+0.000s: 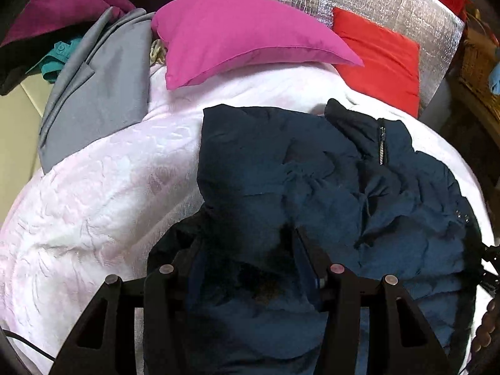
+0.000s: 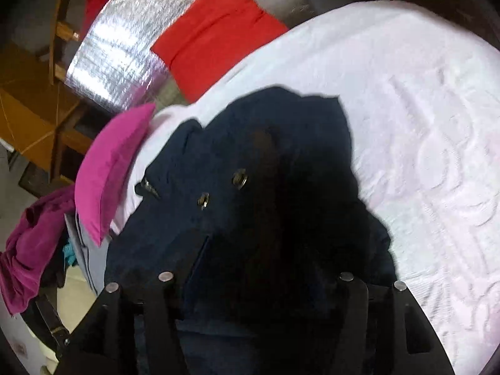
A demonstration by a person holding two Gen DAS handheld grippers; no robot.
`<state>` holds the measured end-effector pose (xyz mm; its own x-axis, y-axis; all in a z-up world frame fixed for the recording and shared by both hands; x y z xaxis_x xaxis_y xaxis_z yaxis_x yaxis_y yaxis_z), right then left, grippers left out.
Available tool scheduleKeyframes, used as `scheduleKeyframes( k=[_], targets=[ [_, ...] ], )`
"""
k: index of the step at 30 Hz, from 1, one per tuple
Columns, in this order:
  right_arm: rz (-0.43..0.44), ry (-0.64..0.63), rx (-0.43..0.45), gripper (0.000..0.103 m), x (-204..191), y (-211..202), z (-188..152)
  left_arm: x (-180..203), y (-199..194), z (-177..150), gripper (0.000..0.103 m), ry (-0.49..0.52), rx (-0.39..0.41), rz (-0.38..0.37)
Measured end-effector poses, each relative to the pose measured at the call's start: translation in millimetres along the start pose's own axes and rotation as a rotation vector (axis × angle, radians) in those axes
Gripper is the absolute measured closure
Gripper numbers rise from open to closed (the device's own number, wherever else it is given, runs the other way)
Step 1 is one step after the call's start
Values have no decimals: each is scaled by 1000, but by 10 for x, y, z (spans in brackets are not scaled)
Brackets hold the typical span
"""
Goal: Fold large clothes
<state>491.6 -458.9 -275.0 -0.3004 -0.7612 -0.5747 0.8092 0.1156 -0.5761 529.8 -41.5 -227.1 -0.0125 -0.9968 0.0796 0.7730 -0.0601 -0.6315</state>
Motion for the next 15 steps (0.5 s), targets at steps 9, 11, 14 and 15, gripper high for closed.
scheduleKeyframes(
  k=[9,11,14,15],
  targets=[
    [16,-139,104,89,-271,-234,17,27,-32,-29,48,51,15,36],
    [22,-147,123,89,-319,-277,35,31,-41,-39,48,63,18,43],
    [-22,-149,100,89,-227,-213,-7,37,-55,-47,48,75,21,52],
    [-47,-147,72,89,-184,-129,-48,37,-58,-50,48,80,23,57]
  ],
)
Point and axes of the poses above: each gripper's, at about its wrist camera, not at the fingertips, and y roughly the way its jaws point, x to its right, z to its top, the point moved 5 cm from there along y, roughly the way its jaws point, and after that the axes turned 15 degrees about x, right-handed, at the moved point
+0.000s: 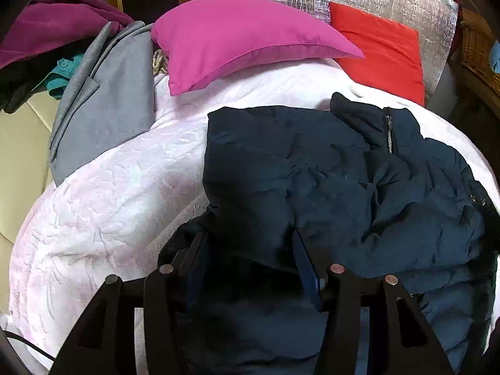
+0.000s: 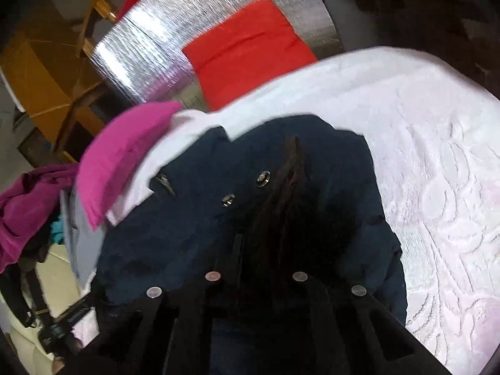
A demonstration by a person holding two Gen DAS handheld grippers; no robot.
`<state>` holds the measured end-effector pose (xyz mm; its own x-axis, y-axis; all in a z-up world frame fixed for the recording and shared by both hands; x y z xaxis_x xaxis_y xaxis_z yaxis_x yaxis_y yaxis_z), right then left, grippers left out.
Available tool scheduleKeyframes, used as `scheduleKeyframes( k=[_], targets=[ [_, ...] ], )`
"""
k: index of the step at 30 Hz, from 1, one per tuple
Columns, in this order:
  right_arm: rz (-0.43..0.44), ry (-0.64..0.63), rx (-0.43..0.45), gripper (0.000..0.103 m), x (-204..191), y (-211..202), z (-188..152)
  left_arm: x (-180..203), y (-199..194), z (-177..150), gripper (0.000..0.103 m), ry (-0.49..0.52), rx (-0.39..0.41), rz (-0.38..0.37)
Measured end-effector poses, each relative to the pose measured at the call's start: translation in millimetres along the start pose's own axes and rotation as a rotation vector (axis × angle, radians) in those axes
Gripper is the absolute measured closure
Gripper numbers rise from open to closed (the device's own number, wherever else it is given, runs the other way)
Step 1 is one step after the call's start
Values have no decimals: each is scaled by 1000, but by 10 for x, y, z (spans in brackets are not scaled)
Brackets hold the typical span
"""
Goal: Fold large clothes
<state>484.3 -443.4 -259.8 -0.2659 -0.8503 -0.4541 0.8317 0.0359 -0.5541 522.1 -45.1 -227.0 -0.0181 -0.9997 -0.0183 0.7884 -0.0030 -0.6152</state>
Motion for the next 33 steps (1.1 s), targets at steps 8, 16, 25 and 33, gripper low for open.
scheduleKeyframes(
  k=[8,16,25,33],
  targets=[
    [1,48,-63,76,57,44,-38,-55,-63,37,40,67,40,87],
    [33,68,10,49,143,-280,132,-324,-171,112,32,-28,49,72],
    [-37,189,71,36,641,-429,263,-398,-122,136,25,-205,13,-76],
    [-28,184,79,36,653,-406,298,-278,-93,195,25,-149,47,-45]
  ],
)
Point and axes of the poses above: each gripper's, at about its wrist camera, not at the fingertips, and y roughly the way its jaws point, x to its right, z to its top, the point moved 5 cm from there along y, roughly the way its jaws point, and after that the axes turned 15 degrees about x, right-handed, at the moved point
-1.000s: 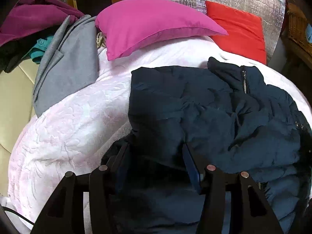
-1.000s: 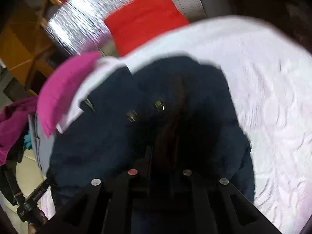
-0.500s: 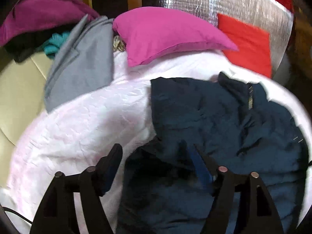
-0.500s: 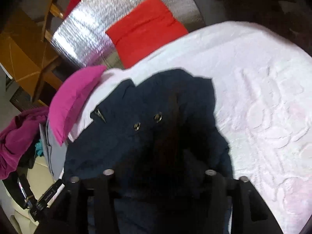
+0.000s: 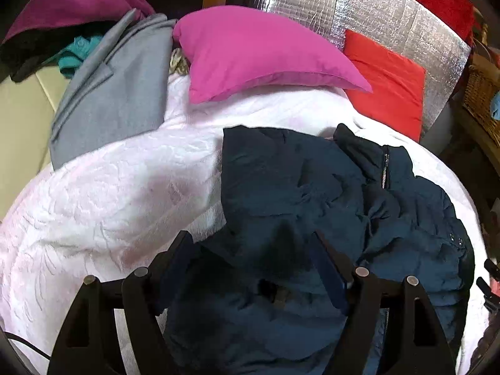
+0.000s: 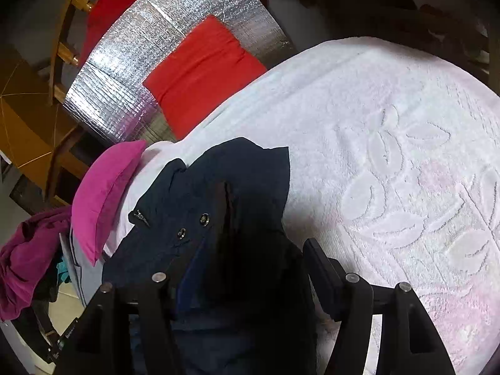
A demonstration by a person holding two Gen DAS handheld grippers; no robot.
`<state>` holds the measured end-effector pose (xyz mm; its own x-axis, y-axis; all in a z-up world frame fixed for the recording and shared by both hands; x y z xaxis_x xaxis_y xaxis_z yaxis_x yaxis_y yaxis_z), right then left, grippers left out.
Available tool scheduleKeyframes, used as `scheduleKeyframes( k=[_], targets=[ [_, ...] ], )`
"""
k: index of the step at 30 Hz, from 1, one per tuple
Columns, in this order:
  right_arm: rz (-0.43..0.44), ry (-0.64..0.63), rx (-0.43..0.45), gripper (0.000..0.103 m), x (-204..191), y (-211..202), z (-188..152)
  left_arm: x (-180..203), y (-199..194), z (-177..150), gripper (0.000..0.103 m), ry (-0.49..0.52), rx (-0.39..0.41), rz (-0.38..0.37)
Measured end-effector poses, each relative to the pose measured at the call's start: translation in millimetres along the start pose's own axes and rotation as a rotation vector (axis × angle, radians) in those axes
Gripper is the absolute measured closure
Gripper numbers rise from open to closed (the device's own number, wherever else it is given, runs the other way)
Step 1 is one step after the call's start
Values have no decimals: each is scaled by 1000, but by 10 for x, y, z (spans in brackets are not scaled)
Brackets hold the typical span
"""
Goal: Fold large clothes
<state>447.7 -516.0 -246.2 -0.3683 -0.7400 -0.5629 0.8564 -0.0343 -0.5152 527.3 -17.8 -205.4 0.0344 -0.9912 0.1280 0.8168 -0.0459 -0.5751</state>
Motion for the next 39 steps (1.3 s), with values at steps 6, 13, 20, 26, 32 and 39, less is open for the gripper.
scheduleKeyframes(
  k=[6,13,20,26,32,39],
  targets=[
    [1,6,6,36,-15,53,-4,64,-57,116,25,78,77,30],
    [1,-4,-7,36,-49,130,-44,102,-136,229,25,117,139,32],
    [8,-10,-3,36,-102,150,-49,155,-258,299,23,187,213,75],
    [8,-7,0,36,-89,131,-44,232,-345,302,20,221,248,81],
    [17,-17,0,36,-102,91,-40,325,-427,282,20,248,267,75],
    [14,-9,21,36,-60,23,1,417,-476,278,19,258,285,57]
  ],
)
Point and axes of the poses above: each gripper's, at about its wrist camera, not at the fingertips, and y roughly the way its jaws point, x to its right, z to its top, the point moved 5 cm from there along y, roughly the way its jaws point, and after that the axes turned 15 degrees about x, right-handed, at the moved point
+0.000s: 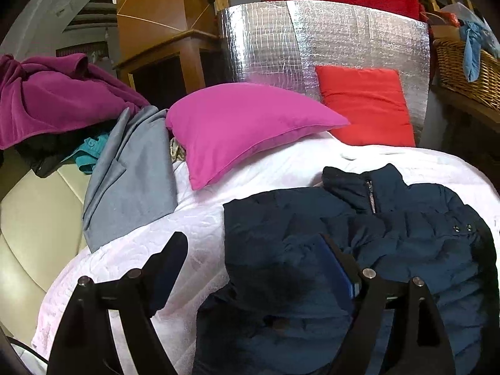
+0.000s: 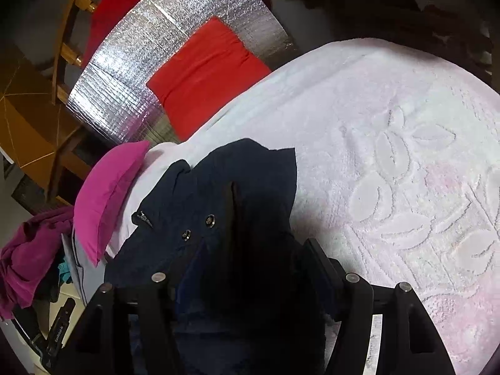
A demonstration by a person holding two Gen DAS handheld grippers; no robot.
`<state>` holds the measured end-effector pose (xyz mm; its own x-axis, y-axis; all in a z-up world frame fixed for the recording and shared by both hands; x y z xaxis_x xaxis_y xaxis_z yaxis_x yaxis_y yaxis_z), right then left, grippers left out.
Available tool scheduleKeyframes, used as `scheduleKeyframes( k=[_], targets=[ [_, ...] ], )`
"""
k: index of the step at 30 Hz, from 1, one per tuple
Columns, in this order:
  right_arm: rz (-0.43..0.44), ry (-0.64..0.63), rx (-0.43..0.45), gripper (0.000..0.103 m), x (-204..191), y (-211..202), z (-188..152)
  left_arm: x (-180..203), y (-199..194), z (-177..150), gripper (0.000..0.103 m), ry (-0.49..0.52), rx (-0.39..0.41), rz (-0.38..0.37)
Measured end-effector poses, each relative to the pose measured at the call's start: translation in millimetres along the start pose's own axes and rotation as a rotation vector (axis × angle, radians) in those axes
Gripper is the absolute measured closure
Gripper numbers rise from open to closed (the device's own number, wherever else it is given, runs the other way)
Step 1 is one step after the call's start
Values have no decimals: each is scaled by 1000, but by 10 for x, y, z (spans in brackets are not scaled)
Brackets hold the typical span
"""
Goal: Fold large clothes
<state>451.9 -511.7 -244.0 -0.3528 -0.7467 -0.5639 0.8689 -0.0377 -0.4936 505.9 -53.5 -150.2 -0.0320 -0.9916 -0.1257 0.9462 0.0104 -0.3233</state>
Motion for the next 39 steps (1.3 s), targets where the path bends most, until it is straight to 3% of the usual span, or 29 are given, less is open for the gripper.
scheduleKeyframes(
  k=[17,23,26,29,35,39],
  targets=[
    [4,-7,-23,36,12,62,-19,59,20,27,19,20,18,2],
    [34,-1,-58,34,-4,98,-65,76,156,-77,19,17,-46,-28],
    [52,12,-93,31,19,140,-108,28,350,-268,19,-55,-164,-84],
    [50,23,-102,30,84,157,-106,-122,525,-425,19,-199,-266,-144],
    [62,77,-115,29,259,194,-68,-377,696,-589,19,-462,-356,-223],
    [91,122,-141,28,303,284,-99,-306,813,-658,19,-505,-396,-260]
  ],
)
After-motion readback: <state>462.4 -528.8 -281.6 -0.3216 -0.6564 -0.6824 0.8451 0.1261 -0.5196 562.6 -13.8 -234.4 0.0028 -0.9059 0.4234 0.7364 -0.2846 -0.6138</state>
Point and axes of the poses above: each gripper's, at about its wrist camera, not at the fingertips, and y roughly the way its jaws point, x to its right, z to its top, the point moved 5 cm from there along y, roughly the way its jaws point, and after that the axes turned 15 degrees about x, right-handed, at the moved point
